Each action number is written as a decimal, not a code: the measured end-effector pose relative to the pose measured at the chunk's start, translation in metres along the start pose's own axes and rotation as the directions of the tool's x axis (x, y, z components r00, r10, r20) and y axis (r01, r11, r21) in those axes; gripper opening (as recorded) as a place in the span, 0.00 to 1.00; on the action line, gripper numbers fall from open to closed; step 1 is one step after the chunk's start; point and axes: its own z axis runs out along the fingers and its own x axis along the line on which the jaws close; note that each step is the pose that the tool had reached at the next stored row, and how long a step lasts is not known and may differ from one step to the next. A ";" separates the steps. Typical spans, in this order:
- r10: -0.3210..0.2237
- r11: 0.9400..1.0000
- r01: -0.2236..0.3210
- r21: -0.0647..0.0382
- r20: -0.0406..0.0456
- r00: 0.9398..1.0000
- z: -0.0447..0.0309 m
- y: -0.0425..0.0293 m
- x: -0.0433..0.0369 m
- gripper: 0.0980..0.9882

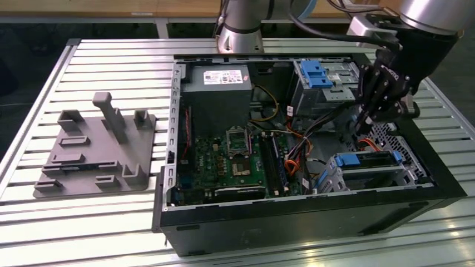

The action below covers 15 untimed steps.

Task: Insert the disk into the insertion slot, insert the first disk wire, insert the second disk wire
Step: 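Insert the second disk wire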

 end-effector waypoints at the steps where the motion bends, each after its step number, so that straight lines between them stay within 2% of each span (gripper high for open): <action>1: 0.000 1.000 0.000 0.000 0.002 1.000 0.0000 -0.0001 0.0017 0.05; 3: -0.001 1.000 0.001 -0.001 0.008 1.000 0.0004 -0.0004 0.0048 0.05; 4: -0.001 1.000 0.001 -0.001 0.016 1.000 0.0006 -0.0006 0.0062 0.05; 5: -0.002 1.000 0.002 -0.002 0.025 1.000 0.0007 -0.0008 0.0074 0.05; 8: -0.004 1.000 0.004 -0.004 0.062 0.998 0.0010 -0.0014 0.0105 0.05; 11: -0.006 1.000 0.007 -0.006 0.091 0.996 0.0013 -0.0027 0.0143 0.05; 13: -0.007 1.000 0.007 -0.006 0.104 0.995 0.0016 -0.0032 0.0172 0.05; 15: -0.007 1.000 0.008 -0.007 0.107 0.994 0.0017 -0.0035 0.0187 0.05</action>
